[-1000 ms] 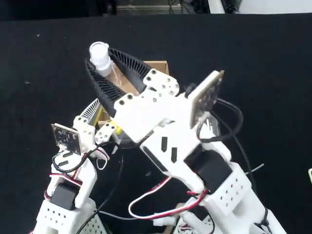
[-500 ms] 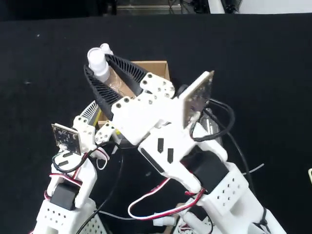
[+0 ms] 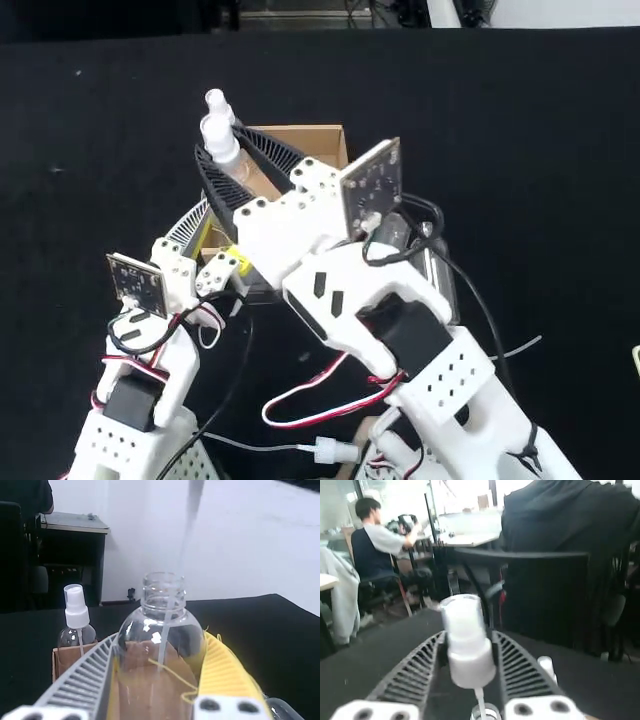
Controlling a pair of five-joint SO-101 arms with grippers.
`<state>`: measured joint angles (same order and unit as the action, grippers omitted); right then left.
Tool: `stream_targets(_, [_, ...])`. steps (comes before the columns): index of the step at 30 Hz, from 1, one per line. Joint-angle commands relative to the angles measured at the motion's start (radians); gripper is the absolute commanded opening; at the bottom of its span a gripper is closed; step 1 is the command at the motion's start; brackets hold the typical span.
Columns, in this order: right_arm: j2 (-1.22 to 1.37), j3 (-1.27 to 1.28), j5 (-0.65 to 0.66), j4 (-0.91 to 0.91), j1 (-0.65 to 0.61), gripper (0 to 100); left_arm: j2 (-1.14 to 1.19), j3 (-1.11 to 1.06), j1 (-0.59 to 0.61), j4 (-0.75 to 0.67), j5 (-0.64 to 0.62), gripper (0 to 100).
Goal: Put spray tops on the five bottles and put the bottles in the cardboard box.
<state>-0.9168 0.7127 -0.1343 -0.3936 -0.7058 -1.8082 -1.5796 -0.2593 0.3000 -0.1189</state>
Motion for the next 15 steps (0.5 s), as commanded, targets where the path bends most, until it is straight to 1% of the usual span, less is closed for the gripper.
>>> stream_targets(1, [-0.024, -0.047, 0.005, -0.084, 0.020, 17.2, -0.011, -0.007, -0.008, -0.028, 0.006, 3])
stream_targets(4, [-0.024, -0.093, 0.005, -0.132, 0.017, 16.5, -0.011, -0.010, -0.008, -0.028, 0.006, 3])
stream_targets(10, [-0.031, -0.243, 0.005, -0.241, -0.037, 16.5, -0.011, -0.012, -0.008, -0.028, 0.006, 3])
stream_targets(13, [-0.033, -0.340, 0.008, -0.345, -0.025, 14.5, -0.011, -0.013, -0.008, -0.028, 0.008, 3])
stream_targets(15, [-0.035, -0.383, 0.009, -0.411, 0.020, 11.8, -0.011, -0.013, -0.008, -0.028, 0.008, 3])
